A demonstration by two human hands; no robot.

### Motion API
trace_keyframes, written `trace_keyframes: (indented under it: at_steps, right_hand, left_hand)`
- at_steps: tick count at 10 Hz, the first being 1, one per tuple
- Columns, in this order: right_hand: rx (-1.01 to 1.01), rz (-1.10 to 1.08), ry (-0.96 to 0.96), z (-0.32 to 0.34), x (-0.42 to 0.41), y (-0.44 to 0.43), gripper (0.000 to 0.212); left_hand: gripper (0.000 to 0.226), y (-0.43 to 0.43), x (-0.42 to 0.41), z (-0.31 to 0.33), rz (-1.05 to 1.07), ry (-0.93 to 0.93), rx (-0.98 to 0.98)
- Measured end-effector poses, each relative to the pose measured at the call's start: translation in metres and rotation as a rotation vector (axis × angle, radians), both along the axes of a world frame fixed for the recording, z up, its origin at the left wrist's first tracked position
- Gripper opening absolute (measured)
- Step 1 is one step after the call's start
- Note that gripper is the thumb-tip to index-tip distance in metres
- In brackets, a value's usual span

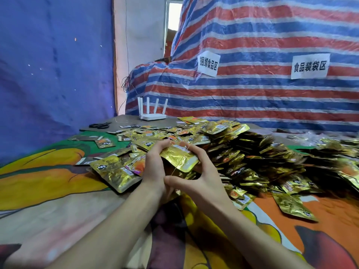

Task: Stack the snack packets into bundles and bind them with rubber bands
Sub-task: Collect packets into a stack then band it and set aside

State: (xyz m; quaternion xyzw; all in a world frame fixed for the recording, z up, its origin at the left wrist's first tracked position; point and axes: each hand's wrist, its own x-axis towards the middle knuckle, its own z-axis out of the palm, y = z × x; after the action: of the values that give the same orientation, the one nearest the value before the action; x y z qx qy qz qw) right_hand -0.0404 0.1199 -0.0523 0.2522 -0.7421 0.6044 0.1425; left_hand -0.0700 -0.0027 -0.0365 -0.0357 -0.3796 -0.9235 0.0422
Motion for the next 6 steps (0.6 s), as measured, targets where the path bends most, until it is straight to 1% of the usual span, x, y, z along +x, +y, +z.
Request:
trace_keyframes:
  at_steps: [1, 2, 3, 4, 5, 6]
  right_hand:
    - [-0.041, -0.021, 0.052, -0.002, 0.001, -0.003, 0.085]
    - [-0.137, -0.062, 0.093, -0.002, -0.001, 0.003, 0.087]
    - [-0.186, -0.043, 0.119, 0.004, 0.003, 0.008, 0.105]
    - [-0.132, -0.032, 0.077, 0.007, 0.005, 0.013, 0.09]
    - [-0.099, 0.036, 0.046, 0.005, 0.005, 0.019, 0.073]
    - [-0.154, 0.033, -0.033, 0.001, 0.006, 0.023, 0.056]
  left_hand:
    - [0.029, 0.002, 0.001, 0.0, -0.096, 0.04, 0.008]
    - [0.036, 0.007, 0.002, -0.003, -0.169, 0.073, -0.047]
    - [0.054, 0.008, -0.004, -0.013, -0.173, 0.057, -0.146]
    - [0.044, 0.004, -0.014, -0.024, -0.18, 0.027, -0.147]
    - [0.062, 0.001, -0.029, -0.033, -0.148, -0.042, -0.072]
    - [0.059, 0.001, -0.041, -0.041, -0.1, -0.082, -0.042]
